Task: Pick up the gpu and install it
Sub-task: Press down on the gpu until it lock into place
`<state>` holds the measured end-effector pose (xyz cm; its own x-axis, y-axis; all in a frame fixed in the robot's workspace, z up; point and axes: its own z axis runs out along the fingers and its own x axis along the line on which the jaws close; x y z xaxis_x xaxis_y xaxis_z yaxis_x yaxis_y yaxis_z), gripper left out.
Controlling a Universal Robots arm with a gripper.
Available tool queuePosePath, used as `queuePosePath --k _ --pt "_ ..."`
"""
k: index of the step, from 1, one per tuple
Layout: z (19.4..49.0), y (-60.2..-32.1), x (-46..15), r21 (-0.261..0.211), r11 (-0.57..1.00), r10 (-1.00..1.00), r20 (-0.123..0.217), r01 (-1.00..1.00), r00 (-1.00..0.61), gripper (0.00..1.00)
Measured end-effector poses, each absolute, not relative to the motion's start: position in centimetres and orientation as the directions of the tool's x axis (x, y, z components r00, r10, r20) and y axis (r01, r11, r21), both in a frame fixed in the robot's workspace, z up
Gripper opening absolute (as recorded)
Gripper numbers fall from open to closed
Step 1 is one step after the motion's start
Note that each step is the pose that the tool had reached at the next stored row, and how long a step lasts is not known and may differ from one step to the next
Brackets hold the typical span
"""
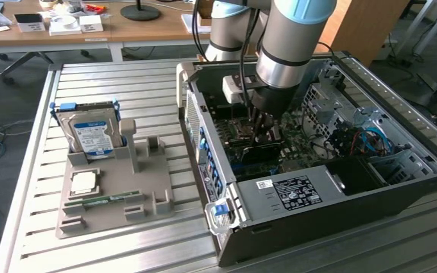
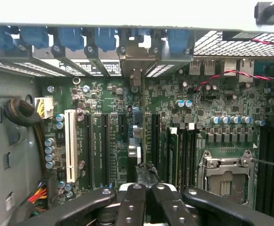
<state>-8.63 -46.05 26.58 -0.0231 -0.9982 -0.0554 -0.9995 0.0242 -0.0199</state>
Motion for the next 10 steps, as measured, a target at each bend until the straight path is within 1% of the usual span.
queuePosePath --k 10 --pt "26.31 -45.92 -8.63 -0.020 0.024 -0.998 -0.055 -1.000 -0.023 0.11"
